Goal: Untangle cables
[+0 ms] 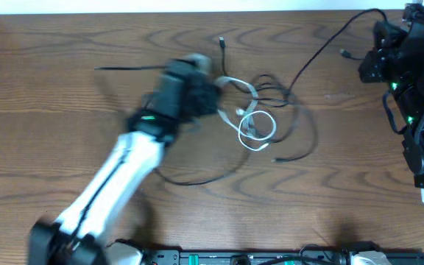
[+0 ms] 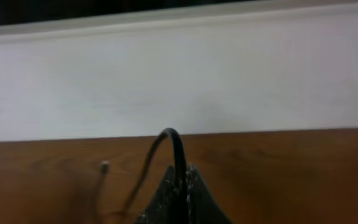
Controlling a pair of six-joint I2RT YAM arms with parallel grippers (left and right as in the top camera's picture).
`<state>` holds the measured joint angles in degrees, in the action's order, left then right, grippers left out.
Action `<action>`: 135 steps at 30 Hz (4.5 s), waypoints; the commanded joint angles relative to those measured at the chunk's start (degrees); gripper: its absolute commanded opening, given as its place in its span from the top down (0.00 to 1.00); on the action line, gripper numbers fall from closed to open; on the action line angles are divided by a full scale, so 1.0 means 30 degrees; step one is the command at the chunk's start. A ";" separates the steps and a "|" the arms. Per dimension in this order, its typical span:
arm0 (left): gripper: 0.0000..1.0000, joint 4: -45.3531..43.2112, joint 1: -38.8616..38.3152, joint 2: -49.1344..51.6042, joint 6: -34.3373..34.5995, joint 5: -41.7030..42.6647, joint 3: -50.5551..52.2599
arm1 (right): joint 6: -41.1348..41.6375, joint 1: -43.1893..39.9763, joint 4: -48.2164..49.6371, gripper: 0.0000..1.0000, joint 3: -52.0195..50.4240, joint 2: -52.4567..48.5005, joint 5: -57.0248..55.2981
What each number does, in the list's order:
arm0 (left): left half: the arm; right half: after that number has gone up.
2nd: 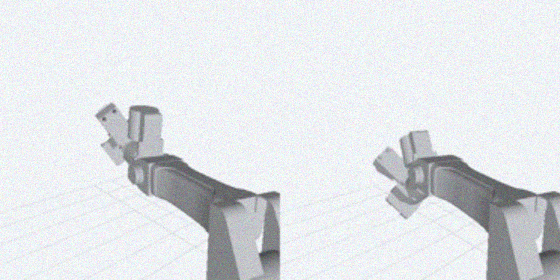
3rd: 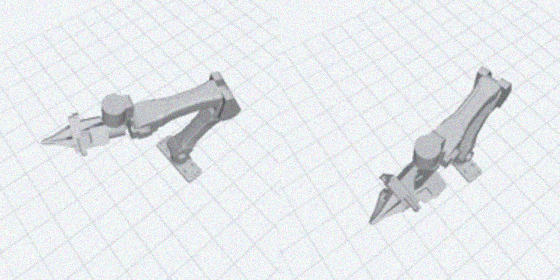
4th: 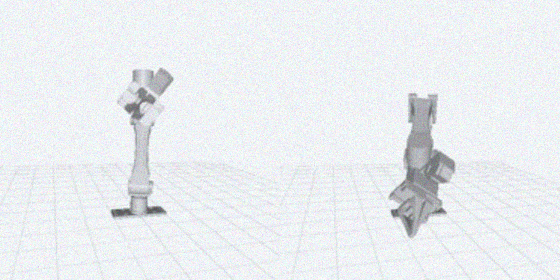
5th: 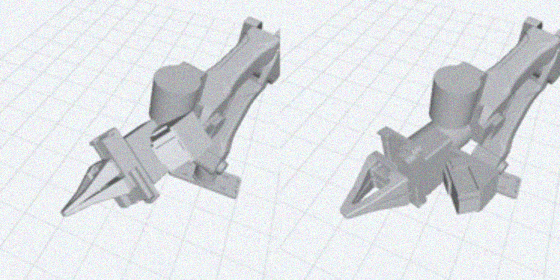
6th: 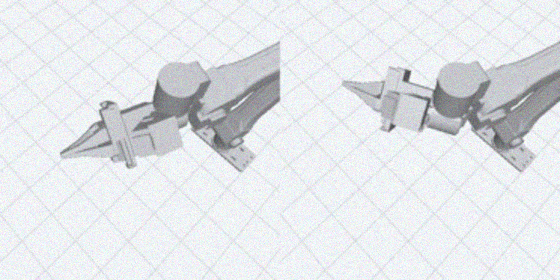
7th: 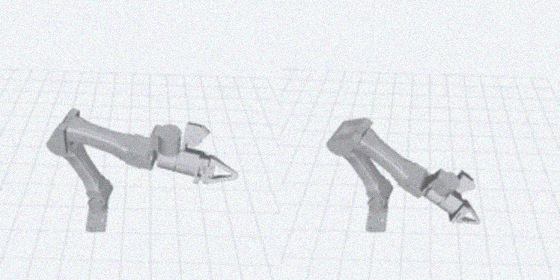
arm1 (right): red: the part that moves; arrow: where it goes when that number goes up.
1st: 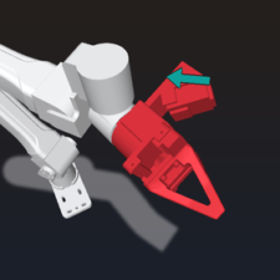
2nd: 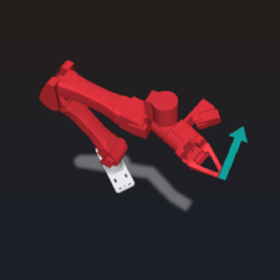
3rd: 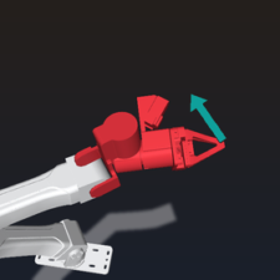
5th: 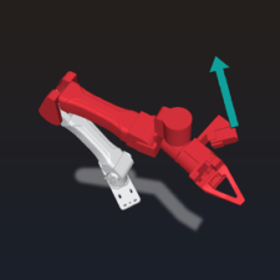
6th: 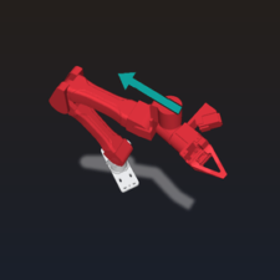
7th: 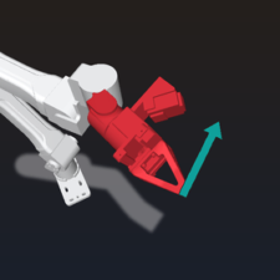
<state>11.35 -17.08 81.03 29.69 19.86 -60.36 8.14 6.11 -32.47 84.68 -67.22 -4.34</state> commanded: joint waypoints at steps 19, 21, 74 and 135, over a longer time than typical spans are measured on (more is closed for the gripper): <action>0.93 -0.2215 1.4440 -0.4758 0.0430 0.1384 -0.0211 | 0.3206 -0.6397 -0.2579 0.99 0.0379 -0.4677 -0.9129; 0.93 -0.2375 1.4477 -0.4269 0.0743 0.1384 -0.0211 | 0.3847 -0.7227 -0.3300 0.99 0.0379 -0.5340 -0.8429; 0.93 0.4364 0.8735 -0.1807 -0.1253 0.4517 -0.0087 | -0.5734 -0.2259 -0.4962 0.45 -0.0714 -0.9063 0.7898; 0.18 0.0401 0.4240 -0.4058 -0.0903 0.6783 -0.0138 | -0.4532 0.5770 -0.1384 0.20 -0.1027 -1.0790 0.6761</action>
<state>12.60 -5.15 69.14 24.21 28.91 -60.31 -6.31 22.50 -36.80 81.49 -99.92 22.98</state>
